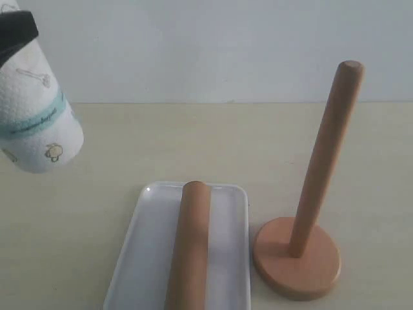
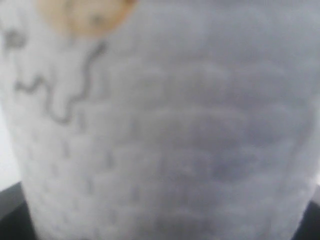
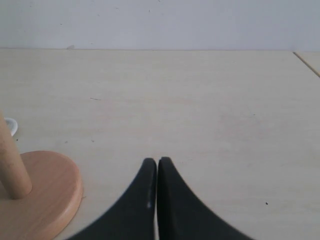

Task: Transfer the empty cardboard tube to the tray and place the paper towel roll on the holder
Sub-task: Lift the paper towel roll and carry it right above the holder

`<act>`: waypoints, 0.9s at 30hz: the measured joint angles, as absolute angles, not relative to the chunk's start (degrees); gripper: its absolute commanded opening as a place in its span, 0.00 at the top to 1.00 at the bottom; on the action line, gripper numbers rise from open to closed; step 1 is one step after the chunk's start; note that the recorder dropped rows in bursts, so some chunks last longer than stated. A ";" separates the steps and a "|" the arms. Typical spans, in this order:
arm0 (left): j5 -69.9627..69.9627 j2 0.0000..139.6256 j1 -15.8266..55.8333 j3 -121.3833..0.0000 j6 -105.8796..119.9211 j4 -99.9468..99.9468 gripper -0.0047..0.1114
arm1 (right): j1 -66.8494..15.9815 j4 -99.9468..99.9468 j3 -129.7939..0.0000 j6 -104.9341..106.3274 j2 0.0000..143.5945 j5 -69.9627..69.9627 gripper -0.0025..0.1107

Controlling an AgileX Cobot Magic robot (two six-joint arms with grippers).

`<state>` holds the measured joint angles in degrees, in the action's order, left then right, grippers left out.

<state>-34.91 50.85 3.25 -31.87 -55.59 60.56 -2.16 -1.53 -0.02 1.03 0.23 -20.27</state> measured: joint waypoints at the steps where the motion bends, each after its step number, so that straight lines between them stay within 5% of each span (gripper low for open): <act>1: -35.34 50.85 3.25 -33.71 -58.62 62.67 0.92 | -2.16 -1.53 -0.02 1.03 0.23 -20.27 0.98; 27: -23.95 75.23 42.86 -71.71 -65.89 65.23 0.92 | -2.16 -1.53 -0.02 1.03 0.23 -20.27 0.98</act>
